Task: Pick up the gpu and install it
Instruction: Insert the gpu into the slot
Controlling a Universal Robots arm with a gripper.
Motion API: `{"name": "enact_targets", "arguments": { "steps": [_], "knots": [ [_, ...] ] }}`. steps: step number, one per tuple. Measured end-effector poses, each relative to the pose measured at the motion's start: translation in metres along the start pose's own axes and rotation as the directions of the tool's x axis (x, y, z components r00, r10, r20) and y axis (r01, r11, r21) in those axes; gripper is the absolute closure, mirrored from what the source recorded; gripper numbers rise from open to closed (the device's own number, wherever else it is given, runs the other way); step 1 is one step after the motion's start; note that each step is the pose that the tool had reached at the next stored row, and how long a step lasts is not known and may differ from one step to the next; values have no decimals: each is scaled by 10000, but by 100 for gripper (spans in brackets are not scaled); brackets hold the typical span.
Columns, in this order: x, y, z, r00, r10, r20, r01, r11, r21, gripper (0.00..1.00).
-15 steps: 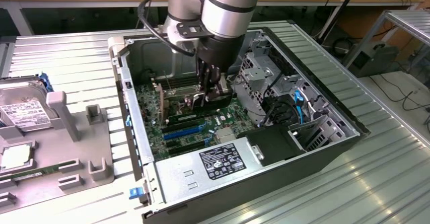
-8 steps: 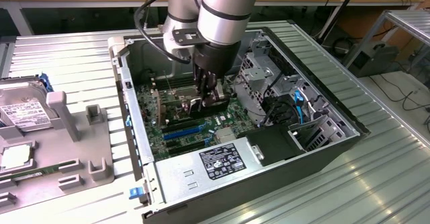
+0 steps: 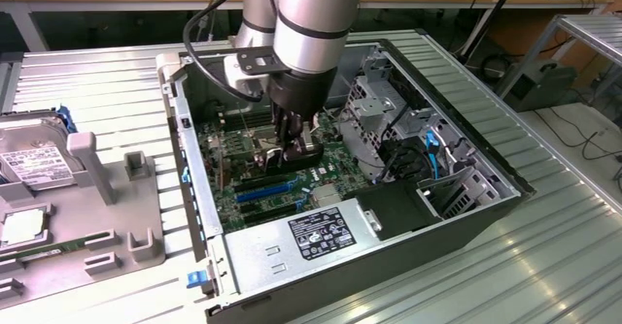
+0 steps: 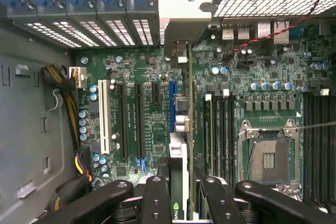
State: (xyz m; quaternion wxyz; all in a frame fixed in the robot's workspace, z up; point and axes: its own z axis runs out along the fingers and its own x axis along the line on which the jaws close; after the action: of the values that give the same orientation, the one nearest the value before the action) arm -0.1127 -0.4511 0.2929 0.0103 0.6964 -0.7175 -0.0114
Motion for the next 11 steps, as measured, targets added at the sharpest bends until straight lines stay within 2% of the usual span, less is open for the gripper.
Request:
{"name": "enact_targets", "arguments": {
  "steps": [5, 11],
  "knots": [
    [2, 60, 50, 10000, 1, 2, -1, 10000, 13, 73],
    [3, 70, 87, 10000, 0, -1, 0, 10000, 14, 73]
  ]
}}
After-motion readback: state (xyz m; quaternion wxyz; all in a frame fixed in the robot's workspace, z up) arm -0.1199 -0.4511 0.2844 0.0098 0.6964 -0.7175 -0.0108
